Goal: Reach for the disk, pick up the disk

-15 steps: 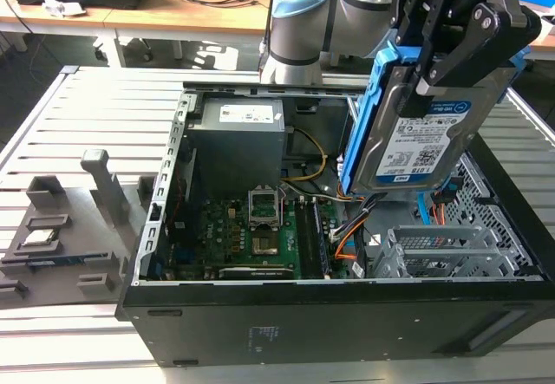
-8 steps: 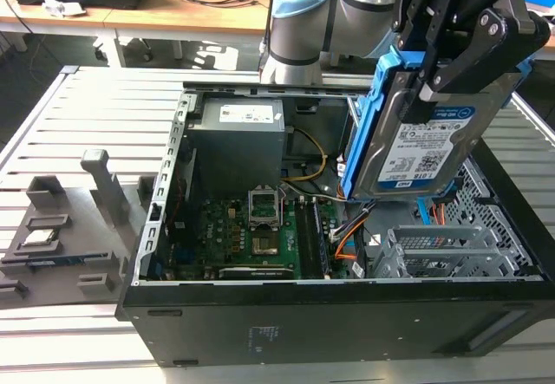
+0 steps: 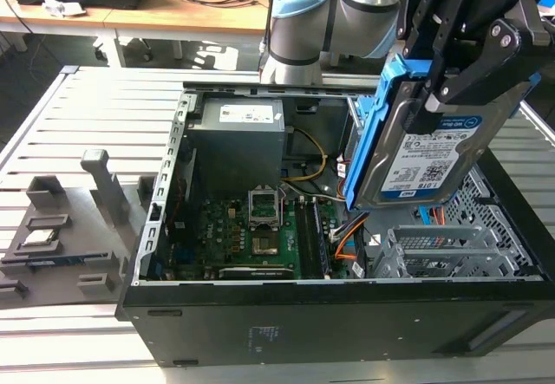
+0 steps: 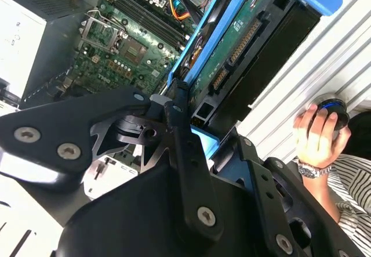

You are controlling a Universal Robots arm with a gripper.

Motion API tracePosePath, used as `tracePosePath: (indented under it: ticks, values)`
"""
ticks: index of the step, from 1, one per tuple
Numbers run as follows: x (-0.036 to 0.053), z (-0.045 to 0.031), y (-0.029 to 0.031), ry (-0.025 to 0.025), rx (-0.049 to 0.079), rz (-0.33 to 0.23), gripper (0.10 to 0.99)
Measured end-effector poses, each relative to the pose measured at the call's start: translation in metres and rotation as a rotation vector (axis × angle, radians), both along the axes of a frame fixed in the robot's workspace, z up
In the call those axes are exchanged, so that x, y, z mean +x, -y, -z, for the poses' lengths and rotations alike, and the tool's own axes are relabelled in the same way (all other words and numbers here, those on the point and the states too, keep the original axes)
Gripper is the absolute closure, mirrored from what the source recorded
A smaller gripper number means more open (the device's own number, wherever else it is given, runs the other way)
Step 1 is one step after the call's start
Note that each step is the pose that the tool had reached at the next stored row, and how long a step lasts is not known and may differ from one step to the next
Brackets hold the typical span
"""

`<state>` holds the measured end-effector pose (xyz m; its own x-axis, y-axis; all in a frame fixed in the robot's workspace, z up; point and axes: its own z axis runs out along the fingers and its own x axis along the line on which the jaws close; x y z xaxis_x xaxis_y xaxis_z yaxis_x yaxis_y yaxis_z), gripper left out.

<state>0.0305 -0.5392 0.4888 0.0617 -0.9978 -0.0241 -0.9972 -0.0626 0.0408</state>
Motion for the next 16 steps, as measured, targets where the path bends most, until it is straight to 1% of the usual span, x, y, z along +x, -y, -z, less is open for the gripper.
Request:
tracePosePath:
  ticks: [4,8,12,16]
  values:
    - [0.0000,0.0000,0.0045,0.0000,0.000,0.000,0.722]
    - [0.0000,0.0000,0.0112,0.0000,0.000,0.000,0.722]
    - [0.0000,0.0000,0.0157,0.0000,0.000,0.000,0.722]
    - [0.0000,0.0000,0.0218,-0.0001,0.000,0.000,0.722]
